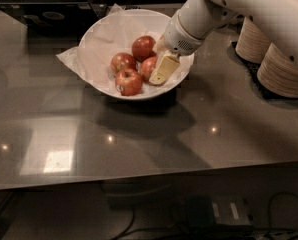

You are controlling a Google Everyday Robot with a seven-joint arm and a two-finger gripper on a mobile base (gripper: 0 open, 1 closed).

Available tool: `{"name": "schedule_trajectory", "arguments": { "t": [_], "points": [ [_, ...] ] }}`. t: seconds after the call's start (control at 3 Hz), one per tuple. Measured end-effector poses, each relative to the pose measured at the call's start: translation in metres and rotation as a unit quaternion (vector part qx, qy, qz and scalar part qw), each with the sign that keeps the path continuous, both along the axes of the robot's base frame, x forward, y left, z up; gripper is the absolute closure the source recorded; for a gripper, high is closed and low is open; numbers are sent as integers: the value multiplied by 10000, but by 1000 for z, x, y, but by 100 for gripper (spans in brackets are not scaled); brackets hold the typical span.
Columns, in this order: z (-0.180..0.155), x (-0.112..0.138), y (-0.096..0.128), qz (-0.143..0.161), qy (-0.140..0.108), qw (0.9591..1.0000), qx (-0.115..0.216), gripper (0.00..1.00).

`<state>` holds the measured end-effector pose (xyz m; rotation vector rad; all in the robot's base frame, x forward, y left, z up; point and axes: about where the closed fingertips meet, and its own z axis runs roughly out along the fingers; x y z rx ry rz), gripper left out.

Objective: Pick apple from white bowl

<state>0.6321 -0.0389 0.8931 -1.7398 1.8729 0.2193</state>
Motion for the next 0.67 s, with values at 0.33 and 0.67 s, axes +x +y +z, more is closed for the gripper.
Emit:
{"name": "schedule_trajectory", "arguments": {
  "t": [0.33, 0.67],
  "points": [
    [-6, 4, -1, -118, 10, 9999, -15, 34],
    [-17, 9, 0, -179, 94, 9998, -29, 38]
  ]
}}
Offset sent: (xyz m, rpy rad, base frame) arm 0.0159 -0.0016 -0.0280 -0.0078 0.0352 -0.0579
